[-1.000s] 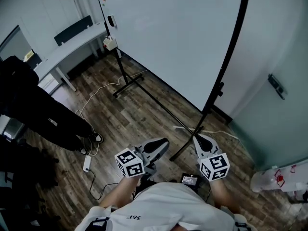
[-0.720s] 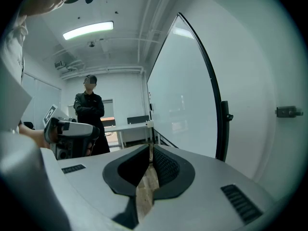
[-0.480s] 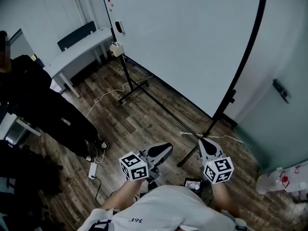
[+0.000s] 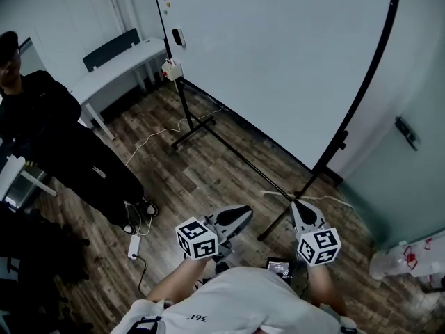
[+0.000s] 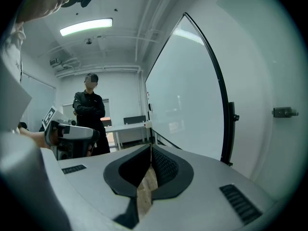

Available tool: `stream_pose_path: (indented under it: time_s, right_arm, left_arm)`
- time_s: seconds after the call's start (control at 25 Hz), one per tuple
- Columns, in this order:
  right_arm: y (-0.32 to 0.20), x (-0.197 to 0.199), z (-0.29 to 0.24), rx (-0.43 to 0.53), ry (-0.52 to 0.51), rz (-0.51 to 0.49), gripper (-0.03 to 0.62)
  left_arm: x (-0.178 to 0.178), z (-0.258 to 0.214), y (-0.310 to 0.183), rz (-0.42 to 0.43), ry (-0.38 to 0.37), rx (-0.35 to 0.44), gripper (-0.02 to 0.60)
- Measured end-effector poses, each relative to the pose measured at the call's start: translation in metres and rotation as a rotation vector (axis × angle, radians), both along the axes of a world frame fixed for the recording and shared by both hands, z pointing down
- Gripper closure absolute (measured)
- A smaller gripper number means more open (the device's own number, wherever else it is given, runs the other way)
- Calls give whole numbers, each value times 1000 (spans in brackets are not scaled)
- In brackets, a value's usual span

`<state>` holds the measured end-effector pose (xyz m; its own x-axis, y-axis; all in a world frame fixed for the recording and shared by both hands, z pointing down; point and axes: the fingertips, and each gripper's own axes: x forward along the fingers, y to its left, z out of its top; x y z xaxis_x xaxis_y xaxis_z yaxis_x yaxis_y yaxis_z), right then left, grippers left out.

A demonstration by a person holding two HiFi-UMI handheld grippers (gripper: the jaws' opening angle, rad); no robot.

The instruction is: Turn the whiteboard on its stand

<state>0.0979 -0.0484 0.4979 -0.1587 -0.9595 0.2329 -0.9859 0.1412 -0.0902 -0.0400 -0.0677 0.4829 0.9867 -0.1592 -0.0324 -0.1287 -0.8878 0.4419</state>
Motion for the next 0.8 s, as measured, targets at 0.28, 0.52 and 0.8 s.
stream_pose_path:
  time_s: [0.28, 0.52, 0.8]
  right_arm:
    - [2, -5, -1, -2, -7, 4, 566]
    - [0, -15, -5, 4, 3, -8, 568]
    - [-1, -14, -6, 1, 15, -9, 568]
  left_arm:
    - [-6, -1, 2, 4, 4, 5, 535]
    - [-11, -3, 1, 11, 8, 6, 535]
    - [-9, -4, -1, 13, 24, 7, 535]
